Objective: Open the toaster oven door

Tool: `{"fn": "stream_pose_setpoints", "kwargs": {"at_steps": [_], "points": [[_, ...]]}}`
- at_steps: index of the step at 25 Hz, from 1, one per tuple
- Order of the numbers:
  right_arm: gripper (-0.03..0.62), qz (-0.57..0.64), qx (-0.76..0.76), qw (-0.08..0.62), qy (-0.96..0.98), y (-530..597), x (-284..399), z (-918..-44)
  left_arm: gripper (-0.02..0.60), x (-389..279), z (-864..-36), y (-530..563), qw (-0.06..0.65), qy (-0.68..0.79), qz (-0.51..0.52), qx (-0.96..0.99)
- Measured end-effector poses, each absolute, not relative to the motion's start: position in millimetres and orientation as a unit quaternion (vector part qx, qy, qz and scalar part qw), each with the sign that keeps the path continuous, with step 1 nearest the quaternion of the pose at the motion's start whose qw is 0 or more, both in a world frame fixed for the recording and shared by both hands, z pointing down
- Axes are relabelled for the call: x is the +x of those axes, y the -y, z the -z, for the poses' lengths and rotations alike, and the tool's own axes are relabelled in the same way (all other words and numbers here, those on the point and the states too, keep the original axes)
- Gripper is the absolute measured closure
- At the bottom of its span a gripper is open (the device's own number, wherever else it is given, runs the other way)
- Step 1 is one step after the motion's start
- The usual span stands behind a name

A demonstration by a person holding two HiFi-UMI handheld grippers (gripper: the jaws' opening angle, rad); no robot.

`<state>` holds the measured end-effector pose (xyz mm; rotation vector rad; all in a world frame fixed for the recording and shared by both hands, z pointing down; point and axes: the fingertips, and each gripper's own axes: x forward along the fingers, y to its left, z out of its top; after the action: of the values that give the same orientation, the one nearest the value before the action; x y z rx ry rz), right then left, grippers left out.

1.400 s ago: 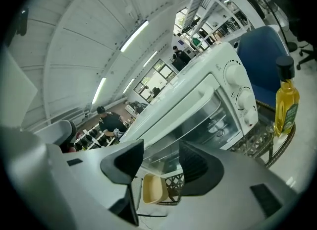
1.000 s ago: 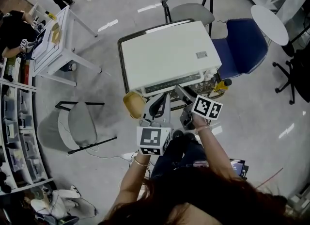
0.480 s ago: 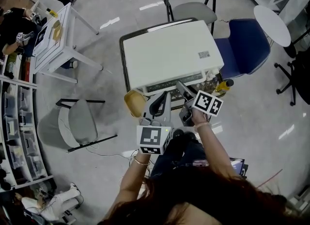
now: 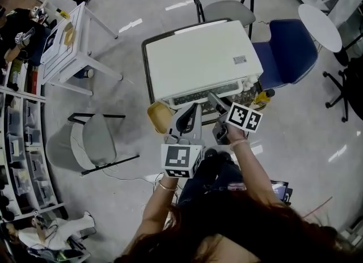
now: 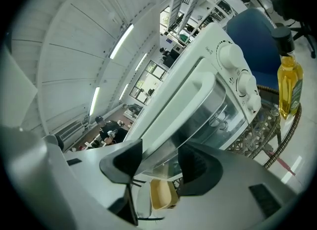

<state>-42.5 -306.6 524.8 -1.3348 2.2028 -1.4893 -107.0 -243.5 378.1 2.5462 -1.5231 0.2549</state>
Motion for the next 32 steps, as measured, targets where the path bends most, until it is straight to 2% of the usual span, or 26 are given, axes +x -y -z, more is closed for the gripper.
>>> {"fn": "stream_pose_setpoints", "kwargs": {"at_steps": [32], "points": [[0.367,0.502,-0.448,0.046,-0.738,261.9,-30.5,-541.0,0.566,-107.1,-372.8,202.8,0.079,0.525,-0.082,0.844]]}}
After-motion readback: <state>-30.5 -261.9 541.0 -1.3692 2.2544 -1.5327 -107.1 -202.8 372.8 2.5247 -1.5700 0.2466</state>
